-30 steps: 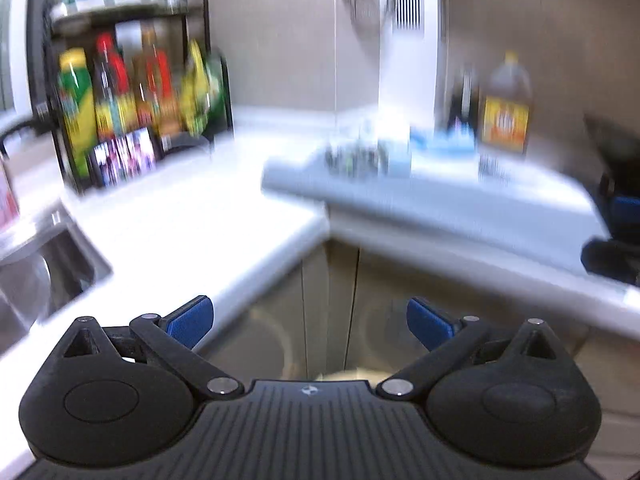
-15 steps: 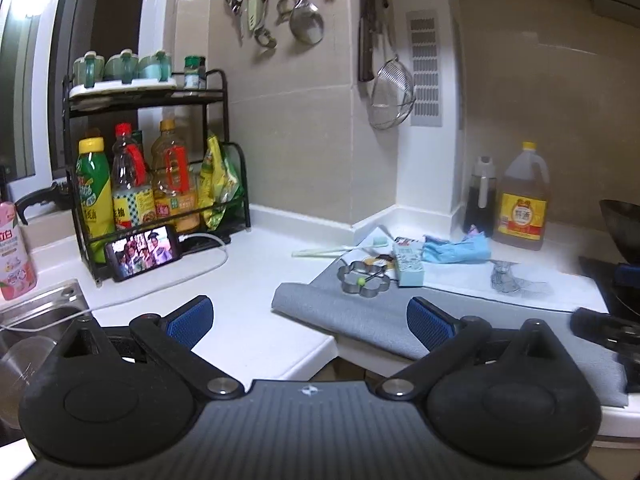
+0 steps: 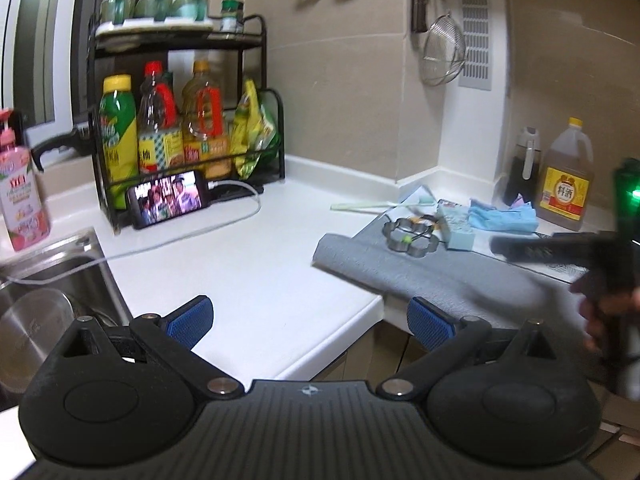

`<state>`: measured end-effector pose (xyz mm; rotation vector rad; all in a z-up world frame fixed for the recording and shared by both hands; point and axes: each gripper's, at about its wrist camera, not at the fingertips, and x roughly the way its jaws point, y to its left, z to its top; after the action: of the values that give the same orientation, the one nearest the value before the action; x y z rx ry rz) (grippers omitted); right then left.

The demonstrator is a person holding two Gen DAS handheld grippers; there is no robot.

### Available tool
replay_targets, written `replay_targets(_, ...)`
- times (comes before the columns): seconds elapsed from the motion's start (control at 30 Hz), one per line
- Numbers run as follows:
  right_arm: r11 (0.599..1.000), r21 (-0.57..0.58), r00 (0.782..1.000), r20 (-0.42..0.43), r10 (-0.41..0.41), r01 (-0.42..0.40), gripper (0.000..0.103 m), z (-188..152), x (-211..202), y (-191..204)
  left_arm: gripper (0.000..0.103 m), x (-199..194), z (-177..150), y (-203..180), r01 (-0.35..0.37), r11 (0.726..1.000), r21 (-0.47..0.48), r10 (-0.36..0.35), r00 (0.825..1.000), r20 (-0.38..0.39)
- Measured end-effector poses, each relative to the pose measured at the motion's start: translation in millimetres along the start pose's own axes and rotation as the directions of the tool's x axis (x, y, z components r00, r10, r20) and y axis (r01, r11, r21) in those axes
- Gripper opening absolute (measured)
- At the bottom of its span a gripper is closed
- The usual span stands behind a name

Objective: Collect trash

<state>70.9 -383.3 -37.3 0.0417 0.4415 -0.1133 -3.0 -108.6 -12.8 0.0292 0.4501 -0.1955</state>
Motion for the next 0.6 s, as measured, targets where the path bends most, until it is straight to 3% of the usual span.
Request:
replay_targets(0.27,0.999,0.014,0.996,-0.079,-0.032,0.033,0.103,18,78,11,0.103,25,-5,14,0.005,0.999,-0.046,-0.008,0.998,-0.056)
replay_targets(0.6,0.997,0.064,0.988,-0.155,-0.026,0.036,0.103,35,132,24,0.103,42,-11,27,-0.004,0.998,-0.064,-0.003,0.995,-0.100)
